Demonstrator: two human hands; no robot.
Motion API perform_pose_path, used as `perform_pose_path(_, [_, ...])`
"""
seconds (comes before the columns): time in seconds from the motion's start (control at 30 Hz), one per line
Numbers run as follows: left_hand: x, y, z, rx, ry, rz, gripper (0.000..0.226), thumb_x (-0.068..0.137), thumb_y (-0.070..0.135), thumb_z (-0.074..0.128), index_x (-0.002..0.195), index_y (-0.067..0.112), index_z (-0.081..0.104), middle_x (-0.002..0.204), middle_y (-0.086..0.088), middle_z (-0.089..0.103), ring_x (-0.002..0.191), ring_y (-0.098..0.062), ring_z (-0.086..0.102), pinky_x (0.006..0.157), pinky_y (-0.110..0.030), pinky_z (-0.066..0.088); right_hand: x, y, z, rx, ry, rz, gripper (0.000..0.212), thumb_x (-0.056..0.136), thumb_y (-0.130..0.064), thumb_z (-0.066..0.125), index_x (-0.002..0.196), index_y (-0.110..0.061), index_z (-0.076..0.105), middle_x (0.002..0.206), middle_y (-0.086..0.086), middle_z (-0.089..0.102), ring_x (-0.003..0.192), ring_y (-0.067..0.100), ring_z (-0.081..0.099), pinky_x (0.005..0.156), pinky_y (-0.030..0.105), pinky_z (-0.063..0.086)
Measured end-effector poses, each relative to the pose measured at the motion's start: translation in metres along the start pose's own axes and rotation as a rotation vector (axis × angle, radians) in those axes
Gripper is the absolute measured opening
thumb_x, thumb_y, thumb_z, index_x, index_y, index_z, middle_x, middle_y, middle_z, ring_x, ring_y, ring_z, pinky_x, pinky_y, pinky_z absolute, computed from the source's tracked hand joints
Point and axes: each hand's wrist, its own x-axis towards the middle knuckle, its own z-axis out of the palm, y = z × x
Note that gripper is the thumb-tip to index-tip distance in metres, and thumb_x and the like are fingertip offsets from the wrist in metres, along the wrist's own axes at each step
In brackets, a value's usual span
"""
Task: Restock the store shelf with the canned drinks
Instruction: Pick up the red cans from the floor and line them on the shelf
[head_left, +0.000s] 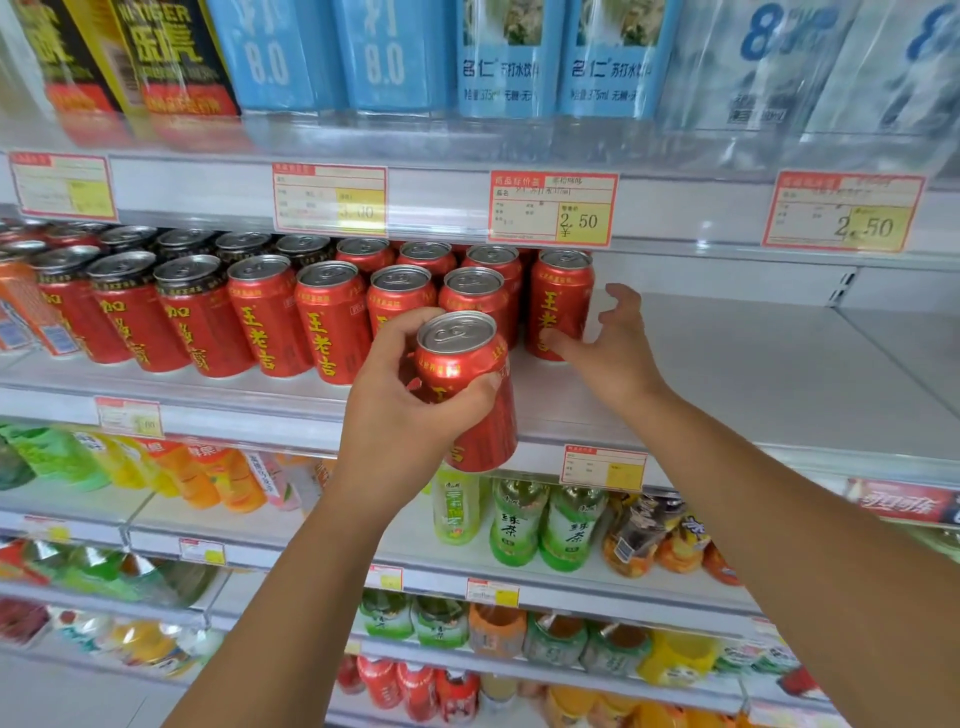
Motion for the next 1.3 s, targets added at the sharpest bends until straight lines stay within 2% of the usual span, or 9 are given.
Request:
perform_pose_path(0.07, [0.002, 0.003, 0.005, -0.021, -0.01, 0.005, 0.056, 0.068, 0.023, 0.079, 0.119, 0.023, 0.058, 0.105, 0.012, 0.07, 0.095, -0.004, 0.068, 0.081, -0.021, 0.055, -0.022, -0.008, -0.014, 0.046, 0.084, -0.082, 0.071, 0.083, -0.026, 0.071, 0.141, -0.024, 0.03, 0.134, 0.004, 0.049, 0.122, 0.017, 0.05, 0.102, 0.035, 0.044])
perform_pose_path(0.13, [0.005, 0.003, 0.012, -0.027, -0.02, 0.018, 0.058, 0.068, 0.023, 0.079, 0.122, 0.021, 0.058, 0.108, 0.01, 0.07, 0.097, -0.005, 0.068, 0.083, -0.022, 0.054, -0.047, -0.017, -0.028, 0.121, 0.015, -0.188, 0.055, 0.08, -0.019, 0.064, 0.13, -0.03, 0.042, 0.12, -0.006, 0.057, 0.114, 0.006, 0.054, 0.103, 0.036, 0.045])
perform_pose_path(0.2, [0.008, 0.004, 0.02, -0.045, -0.025, 0.029, 0.059, 0.07, 0.02, 0.081, 0.124, 0.019, 0.057, 0.111, 0.007, 0.07, 0.099, -0.007, 0.068, 0.085, -0.024, 0.055, -0.071, -0.024, -0.037, 0.147, -0.225, -0.249, 0.062, 0.071, -0.019, 0.06, 0.127, -0.038, 0.043, 0.121, -0.014, 0.057, 0.116, -0.002, 0.052, 0.107, 0.031, 0.04])
perform_pose_path(0.3, [0.012, 0.006, 0.035, -0.073, -0.038, 0.046, 0.06, 0.071, 0.016, 0.082, 0.125, 0.018, 0.057, 0.111, 0.006, 0.07, 0.1, -0.007, 0.068, 0.087, -0.026, 0.055, -0.091, -0.029, -0.036, 0.127, -0.44, -0.26, 0.081, 0.072, -0.024, 0.079, 0.136, -0.045, 0.034, 0.128, -0.024, 0.053, 0.118, -0.01, 0.05, 0.102, 0.017, 0.039])
perform_pose_path(0.5, [0.015, 0.002, 0.044, -0.063, -0.086, 0.12, 0.07, 0.073, 0.019, 0.084, 0.134, 0.015, 0.05, 0.127, 0.007, 0.062, 0.118, -0.003, 0.058, 0.101, -0.027, 0.048, -0.085, -0.024, -0.03, 0.197, -0.195, -0.203, 0.067, 0.063, -0.024, 0.089, 0.116, -0.038, 0.051, 0.106, -0.018, 0.067, 0.093, -0.007, 0.063, 0.076, 0.01, 0.049])
perform_pose_path(0.63, [0.006, -0.042, 0.007, 0.368, 0.014, 0.213, 0.049, 0.077, 0.038, 0.079, 0.12, 0.025, 0.061, 0.118, 0.01, 0.062, 0.111, 0.0, 0.053, 0.095, -0.008, 0.036, -0.067, -0.015, -0.031, 0.145, -0.188, -0.094, 0.071, 0.067, -0.022, 0.086, 0.121, -0.032, 0.042, 0.104, -0.022, 0.06, 0.092, -0.01, 0.058, 0.074, 0.008, 0.043])
perform_pose_path(0.8, [-0.001, -0.096, -0.003, 0.77, -0.039, 0.378, 0.059, 0.071, 0.065, 0.067, 0.109, 0.02, 0.071, 0.107, 0.004, 0.068, 0.104, -0.019, 0.058, 0.097, -0.032, 0.038, -0.05, -0.012, -0.028, 0.057, -0.267, -0.021, 0.082, 0.068, -0.02, 0.086, 0.131, -0.025, 0.033, 0.106, -0.015, 0.056, 0.092, -0.002, 0.057, 0.078, 0.018, 0.042])
perform_pose_path(0.93, [-0.002, -0.107, 0.003, 0.781, -0.011, 0.421, 0.059, 0.071, 0.063, 0.07, 0.11, 0.02, 0.07, 0.105, 0.004, 0.068, 0.102, -0.023, 0.059, 0.102, -0.033, 0.032, -0.043, -0.012, -0.022, 0.001, -0.228, -0.025, 0.081, 0.067, -0.022, 0.087, 0.131, -0.025, 0.038, 0.118, -0.008, 0.053, 0.105, 0.011, 0.056, 0.087, 0.028, 0.042])
perform_pose_path(1.3, [-0.001, -0.112, 0.004, 0.769, 0.004, 0.437, 0.056, 0.07, 0.06, 0.076, 0.109, 0.02, 0.071, 0.103, 0.004, 0.067, 0.102, -0.022, 0.058, 0.101, -0.037, 0.036, -0.046, -0.005, -0.011, -0.07, -0.122, -0.08, 0.071, 0.07, -0.03, 0.084, 0.126, -0.022, 0.042, 0.118, -0.005, 0.056, 0.103, 0.012, 0.058, 0.088, 0.028, 0.044])
